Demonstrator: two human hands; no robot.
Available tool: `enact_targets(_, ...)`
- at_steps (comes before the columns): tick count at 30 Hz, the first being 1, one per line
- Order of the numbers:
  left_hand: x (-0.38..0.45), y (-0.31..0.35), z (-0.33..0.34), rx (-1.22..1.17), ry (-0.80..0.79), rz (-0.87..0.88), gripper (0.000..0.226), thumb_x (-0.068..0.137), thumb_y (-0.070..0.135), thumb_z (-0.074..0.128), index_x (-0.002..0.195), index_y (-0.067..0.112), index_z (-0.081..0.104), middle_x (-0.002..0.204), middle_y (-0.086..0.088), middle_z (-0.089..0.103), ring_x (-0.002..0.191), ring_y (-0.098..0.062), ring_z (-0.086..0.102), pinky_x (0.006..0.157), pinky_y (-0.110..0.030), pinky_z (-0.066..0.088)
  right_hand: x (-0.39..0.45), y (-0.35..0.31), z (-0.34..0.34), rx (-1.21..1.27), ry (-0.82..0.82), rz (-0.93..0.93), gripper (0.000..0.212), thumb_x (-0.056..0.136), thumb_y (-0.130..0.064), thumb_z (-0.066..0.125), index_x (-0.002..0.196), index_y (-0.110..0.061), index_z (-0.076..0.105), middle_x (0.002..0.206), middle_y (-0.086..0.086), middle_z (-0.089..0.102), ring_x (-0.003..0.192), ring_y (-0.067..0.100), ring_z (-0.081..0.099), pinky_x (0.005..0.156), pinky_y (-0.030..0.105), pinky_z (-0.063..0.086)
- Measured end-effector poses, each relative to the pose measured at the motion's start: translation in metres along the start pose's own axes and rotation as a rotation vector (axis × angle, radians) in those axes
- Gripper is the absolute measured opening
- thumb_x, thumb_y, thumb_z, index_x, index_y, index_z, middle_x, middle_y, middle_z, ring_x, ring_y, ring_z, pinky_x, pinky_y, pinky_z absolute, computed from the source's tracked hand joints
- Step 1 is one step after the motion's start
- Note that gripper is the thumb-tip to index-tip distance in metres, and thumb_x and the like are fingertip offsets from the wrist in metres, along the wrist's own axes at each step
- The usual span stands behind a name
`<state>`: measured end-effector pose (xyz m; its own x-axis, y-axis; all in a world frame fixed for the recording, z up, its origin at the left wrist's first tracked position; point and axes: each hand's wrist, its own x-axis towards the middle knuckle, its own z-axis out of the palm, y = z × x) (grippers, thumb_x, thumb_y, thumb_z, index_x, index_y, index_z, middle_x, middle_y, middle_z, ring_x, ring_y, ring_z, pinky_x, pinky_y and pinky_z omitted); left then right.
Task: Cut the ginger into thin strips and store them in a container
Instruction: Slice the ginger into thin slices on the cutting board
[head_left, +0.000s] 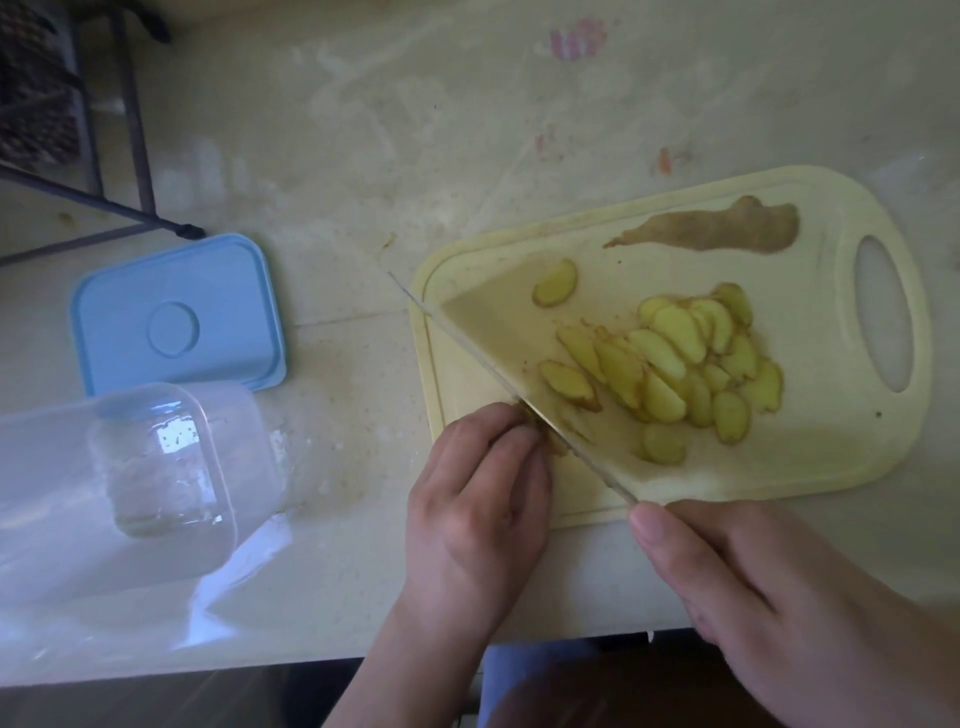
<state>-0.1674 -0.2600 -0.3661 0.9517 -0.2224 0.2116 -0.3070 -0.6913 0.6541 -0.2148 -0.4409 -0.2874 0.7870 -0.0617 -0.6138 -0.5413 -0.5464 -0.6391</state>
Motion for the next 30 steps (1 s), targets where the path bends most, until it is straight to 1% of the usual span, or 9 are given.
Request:
enact_targets(4,0.000,0.000,-0.001,0.011,-0.018,0.006,0.013,0.091,0.000,0.065,0.091,0.003,0.078,0.102,-0.006,0.072,0.091,-0.020,0.067,0.082,-0.024,0.054,-0.001,-0.001,0.001,-0.015,-0.016,0.004,0.079,0.073,-0.099,0.012,0.069,-0.032,0.053,0.058,-0.012,0.058,0.060,0.006,0.060,0.056,0.016,0.041)
enact_targets(7,0.000,-0.001,-0.002,0.005,-0.022,0.003,0.016,0.093,0.003,0.061,0.089,0.004,0.077,0.102,-0.005,0.072,0.089,-0.019,0.067,0.080,-0.021,0.052,-0.006,0.003,0.004,-0.077,0.094,-0.052,0.066,0.091,-0.087,0.022,0.056,-0.037,0.045,0.063,-0.014,0.056,0.055,-0.006,0.055,0.054,0.002,0.036)
enact_targets(9,0.000,-0.001,-0.002,0.007,-0.021,0.003,0.017,0.092,0.003,0.061,0.087,0.004,0.077,0.101,-0.005,0.071,0.086,-0.020,0.067,0.078,-0.019,0.050,-0.010,0.005,0.007,-0.084,0.133,-0.063,0.062,0.096,-0.083,0.025,0.056,-0.038,0.040,0.061,-0.012,0.053,0.051,-0.006,0.052,0.051,0.000,0.033)
enact_targets(13,-0.001,-0.002,-0.002,0.010,-0.021,0.001,0.015,0.088,-0.002,0.064,0.087,0.004,0.078,0.100,-0.004,0.070,0.083,-0.021,0.067,0.075,-0.019,0.050,-0.010,0.008,0.009,-0.095,0.155,-0.077,0.064,0.096,-0.083,0.024,0.057,-0.037,0.045,0.051,-0.007,0.045,0.052,-0.002,0.052,0.054,0.006,0.037)
enact_targets(17,-0.001,-0.002,-0.002,-0.007,-0.020,0.006,0.018,0.092,0.000,0.060,0.089,0.003,0.078,0.103,-0.004,0.071,0.086,-0.019,0.067,0.079,-0.017,0.049,0.004,0.005,0.012,-0.063,0.038,-0.013,0.086,0.077,-0.097,0.008,0.074,-0.028,0.058,0.060,-0.008,0.060,0.063,0.007,0.061,0.068,0.026,0.046)
enact_targets(20,-0.001,-0.001,-0.001,-0.011,-0.006,-0.002,0.013,0.089,-0.002,0.065,0.088,0.003,0.078,0.101,-0.005,0.071,0.085,-0.019,0.069,0.079,-0.018,0.051,0.015,-0.003,0.012,-0.058,-0.092,0.018,0.073,0.068,-0.096,0.008,0.085,-0.042,0.053,0.065,-0.018,0.061,0.065,0.009,0.059,0.061,0.022,0.042)
enact_targets(25,-0.001,-0.002,-0.001,-0.014,-0.022,0.010,0.012,0.091,0.001,0.065,0.092,0.000,0.077,0.101,-0.010,0.070,0.089,-0.024,0.070,0.079,-0.034,0.056,0.018,0.000,0.004,0.020,-0.097,0.022,0.089,0.067,-0.101,0.009,0.084,-0.025,0.052,0.055,0.000,0.053,0.050,0.012,0.053,0.055,0.028,0.042)
enact_targets(28,0.000,-0.001,-0.001,0.000,-0.019,0.012,0.010,0.090,0.000,0.067,0.091,0.001,0.077,0.100,-0.010,0.070,0.087,-0.024,0.070,0.078,-0.034,0.056,0.011,-0.005,0.001,0.069,-0.109,0.041,0.086,0.069,-0.099,0.014,0.080,-0.022,0.051,0.052,0.001,0.049,0.049,0.012,0.050,0.054,0.029,0.040)
enact_targets(30,0.001,-0.001,-0.001,0.006,-0.013,0.016,0.009,0.086,-0.003,0.070,0.088,0.001,0.077,0.099,-0.008,0.072,0.086,-0.024,0.070,0.078,-0.031,0.055,0.004,-0.007,0.003,0.062,-0.069,0.026,0.078,0.072,-0.096,0.016,0.074,-0.029,0.055,0.057,-0.005,0.055,0.054,0.009,0.055,0.058,0.028,0.043)
